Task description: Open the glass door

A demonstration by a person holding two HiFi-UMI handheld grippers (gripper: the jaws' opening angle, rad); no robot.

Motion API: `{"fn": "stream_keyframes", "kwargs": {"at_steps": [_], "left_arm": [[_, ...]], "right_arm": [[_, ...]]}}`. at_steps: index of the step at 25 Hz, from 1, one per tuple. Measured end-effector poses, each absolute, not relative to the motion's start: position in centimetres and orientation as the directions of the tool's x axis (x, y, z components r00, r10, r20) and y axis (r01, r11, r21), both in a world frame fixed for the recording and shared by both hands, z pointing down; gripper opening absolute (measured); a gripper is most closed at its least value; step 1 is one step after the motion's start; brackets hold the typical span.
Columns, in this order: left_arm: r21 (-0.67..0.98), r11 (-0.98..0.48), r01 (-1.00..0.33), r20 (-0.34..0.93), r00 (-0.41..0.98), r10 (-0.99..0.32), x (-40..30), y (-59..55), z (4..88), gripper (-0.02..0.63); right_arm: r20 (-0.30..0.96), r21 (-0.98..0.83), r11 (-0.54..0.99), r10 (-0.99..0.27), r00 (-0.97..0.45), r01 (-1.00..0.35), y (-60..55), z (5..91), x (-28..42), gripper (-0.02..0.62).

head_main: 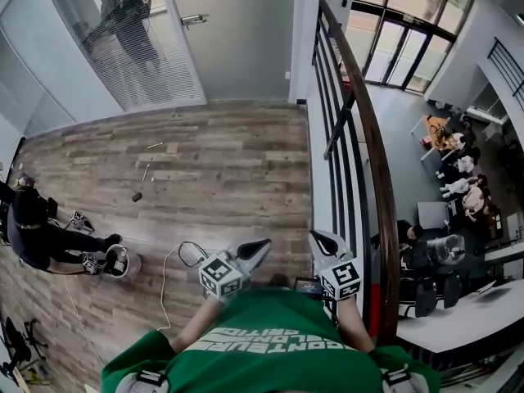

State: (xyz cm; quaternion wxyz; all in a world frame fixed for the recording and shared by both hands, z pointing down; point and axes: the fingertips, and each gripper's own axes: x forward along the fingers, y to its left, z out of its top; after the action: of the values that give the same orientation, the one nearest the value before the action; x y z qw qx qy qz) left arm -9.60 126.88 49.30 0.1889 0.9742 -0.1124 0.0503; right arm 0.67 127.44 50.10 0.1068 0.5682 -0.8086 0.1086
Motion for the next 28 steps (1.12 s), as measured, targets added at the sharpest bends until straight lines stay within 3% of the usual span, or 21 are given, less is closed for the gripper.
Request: {"fn": "stream_keyframes", "kwargs": {"at_steps": [14, 28], "left_arm": [[0.364, -0.909, -0.203, 0.130, 0.977, -0.166, -6.1, 127.0, 50.4, 0.017], [0.390, -0.904, -0.174, 0.104, 0.984, -0.145, -4.5, 118.8, 50.7, 0.017]], "right_arm": [[0.310, -0.029, 0.297, -0.905, -0.292, -0.954, 127.5, 51.0, 4.2, -0.007], [0.346, -0.020, 0.297, -0.894, -0.285, -0.955, 120.2, 51.6, 4.0, -0.006]]}}
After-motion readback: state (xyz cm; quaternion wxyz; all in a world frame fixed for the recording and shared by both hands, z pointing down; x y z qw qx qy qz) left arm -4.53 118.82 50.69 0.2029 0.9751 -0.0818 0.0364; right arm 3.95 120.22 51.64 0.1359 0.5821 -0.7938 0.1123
